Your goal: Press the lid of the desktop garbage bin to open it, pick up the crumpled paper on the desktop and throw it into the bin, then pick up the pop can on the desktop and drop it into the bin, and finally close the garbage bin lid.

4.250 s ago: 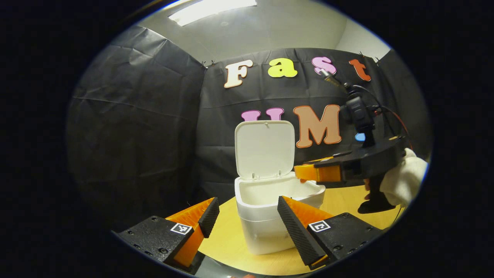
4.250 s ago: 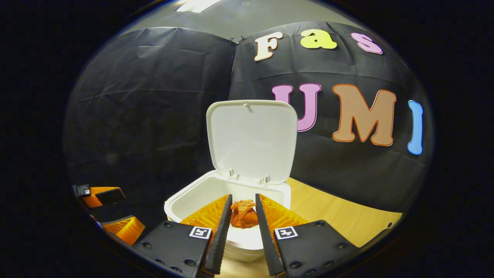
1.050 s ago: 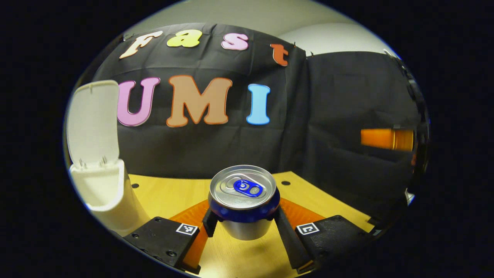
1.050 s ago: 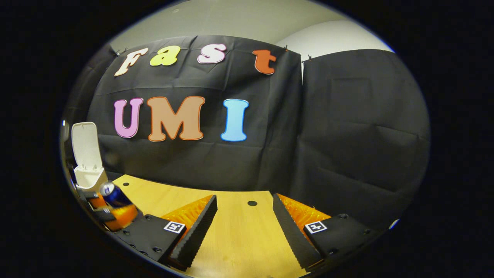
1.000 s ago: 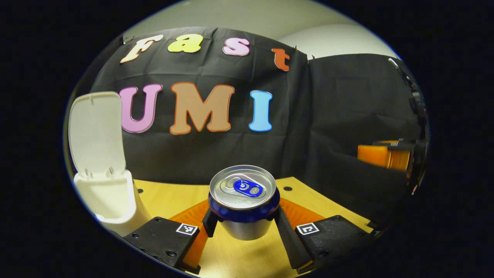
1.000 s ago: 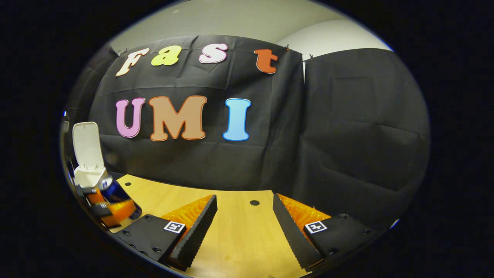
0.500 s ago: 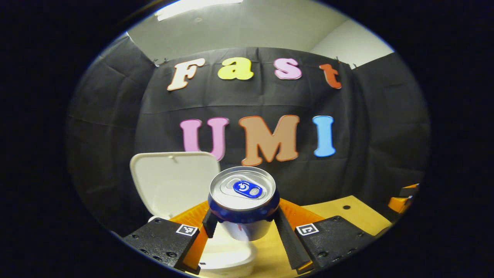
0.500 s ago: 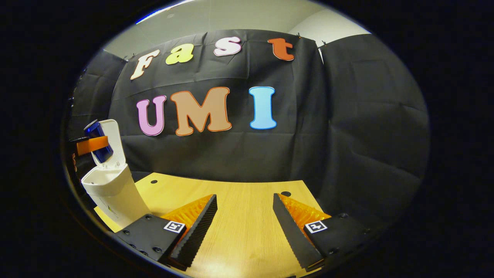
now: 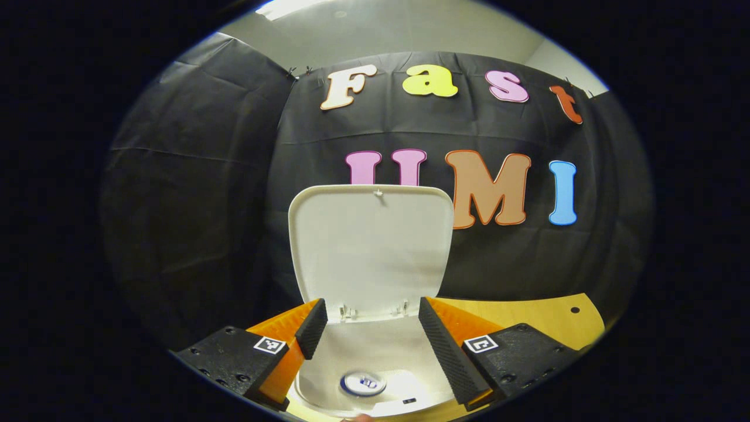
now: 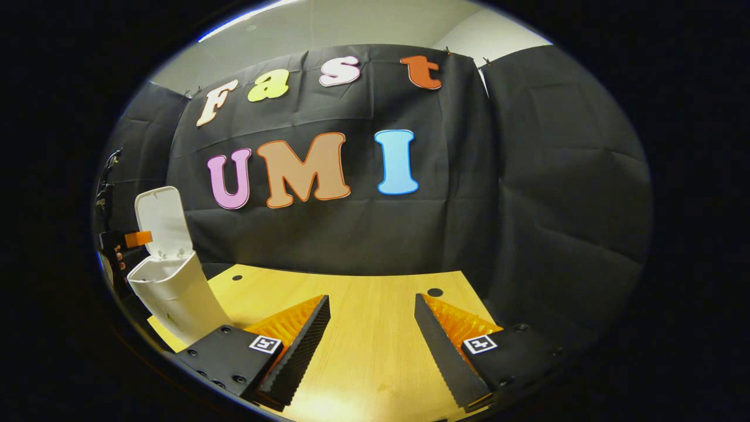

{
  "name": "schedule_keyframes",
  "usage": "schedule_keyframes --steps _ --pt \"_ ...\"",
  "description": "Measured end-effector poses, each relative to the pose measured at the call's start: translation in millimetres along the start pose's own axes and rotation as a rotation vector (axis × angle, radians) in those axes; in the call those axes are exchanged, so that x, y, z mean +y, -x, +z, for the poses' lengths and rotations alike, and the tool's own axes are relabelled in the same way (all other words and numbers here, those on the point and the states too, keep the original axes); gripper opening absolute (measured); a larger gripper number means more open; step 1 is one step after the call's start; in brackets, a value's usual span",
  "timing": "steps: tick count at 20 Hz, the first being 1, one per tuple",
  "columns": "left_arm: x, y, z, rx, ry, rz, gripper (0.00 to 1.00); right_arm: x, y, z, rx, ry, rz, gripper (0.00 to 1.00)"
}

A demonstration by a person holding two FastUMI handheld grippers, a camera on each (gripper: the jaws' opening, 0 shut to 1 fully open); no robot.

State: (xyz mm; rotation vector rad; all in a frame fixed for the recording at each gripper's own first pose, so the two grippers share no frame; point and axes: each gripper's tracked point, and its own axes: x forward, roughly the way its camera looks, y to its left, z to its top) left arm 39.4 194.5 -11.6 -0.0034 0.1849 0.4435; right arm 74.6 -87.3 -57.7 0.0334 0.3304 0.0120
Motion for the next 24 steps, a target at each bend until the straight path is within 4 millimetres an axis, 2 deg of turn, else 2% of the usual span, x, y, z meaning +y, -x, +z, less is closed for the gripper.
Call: schedule_keyframes --steps 1,4,8,11,17,20,22,24 --pt "1 0 3 -0.013 -0.007 0.002 0.93 -3 1 1 0.0 -0.008 -0.011 0.96" --pt "2 1 14 -0.044 -0.032 0.012 0.94 -29 10 -9 0.003 -0.027 -0.041 0.96" --pt "-6 4 21 -0.045 -0.049 -0.01 0.93 -37 21 -14 0.003 -0.037 -0.066 0.96" --pt "-13 5 35 -0.056 -0.035 -0.032 0.93 -41 24 -17 0.001 -0.032 -0.082 0.96" --pt "-13 -1 100 -0.119 -0.01 -0.049 0.93 -50 37 -24 0.004 -0.057 -0.111 0.96" --pt "-1 -17 131 -0.134 -0.013 -0.019 0.92 -54 41 -30 0.012 -0.075 -0.12 0.97" --pt "0 -26 154 -0.149 -0.008 -0.016 0.92 -58 46 -36 0.019 -0.082 -0.131 0.96" --pt "2 -45 167 -0.143 0.003 -0.015 0.93 -64 51 -38 0.023 -0.093 -0.144 0.96"
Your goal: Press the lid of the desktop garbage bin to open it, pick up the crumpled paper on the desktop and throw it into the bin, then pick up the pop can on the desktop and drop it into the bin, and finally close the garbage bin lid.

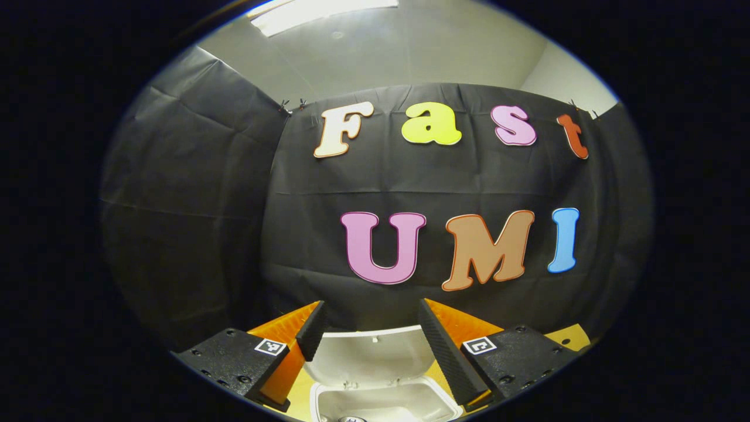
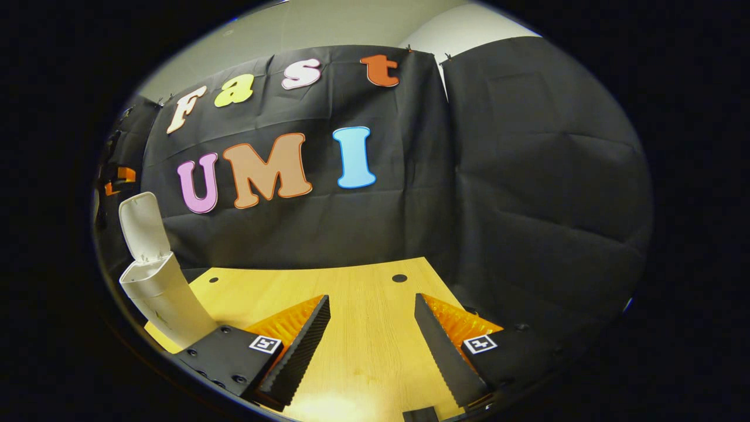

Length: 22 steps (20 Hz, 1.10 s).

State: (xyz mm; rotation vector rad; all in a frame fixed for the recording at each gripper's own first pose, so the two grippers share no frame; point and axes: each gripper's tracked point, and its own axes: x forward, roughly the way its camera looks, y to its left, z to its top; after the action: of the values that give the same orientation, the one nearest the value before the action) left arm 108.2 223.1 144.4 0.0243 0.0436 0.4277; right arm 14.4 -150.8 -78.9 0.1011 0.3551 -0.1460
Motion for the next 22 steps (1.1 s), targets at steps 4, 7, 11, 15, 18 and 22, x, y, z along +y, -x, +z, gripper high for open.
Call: schedule_keyframes --steps 4,7,11,15,18,22 --pt "7 -33 -4 0.056 0.049 0.018 0.93 -18 8 2 -0.008 -0.008 -0.046 0.97" --pt "12 -52 -16 0.103 0.036 0.04 0.92 -29 13 4 -0.012 -0.045 -0.072 0.96" --pt "14 -59 -34 0.147 0.036 0.038 0.93 -35 12 7 -0.023 -0.069 -0.089 0.96" --pt "11 -44 -67 0.201 0.003 0.033 0.94 -35 15 9 -0.022 -0.058 -0.088 0.96" --pt "-3 -19 -60 0.126 -0.038 -0.01 0.92 -31 9 8 -0.01 -0.042 -0.072 0.96" --pt "-13 21 -74 0.077 -0.035 -0.018 0.94 -17 6 8 -0.003 -0.017 -0.03 0.96"
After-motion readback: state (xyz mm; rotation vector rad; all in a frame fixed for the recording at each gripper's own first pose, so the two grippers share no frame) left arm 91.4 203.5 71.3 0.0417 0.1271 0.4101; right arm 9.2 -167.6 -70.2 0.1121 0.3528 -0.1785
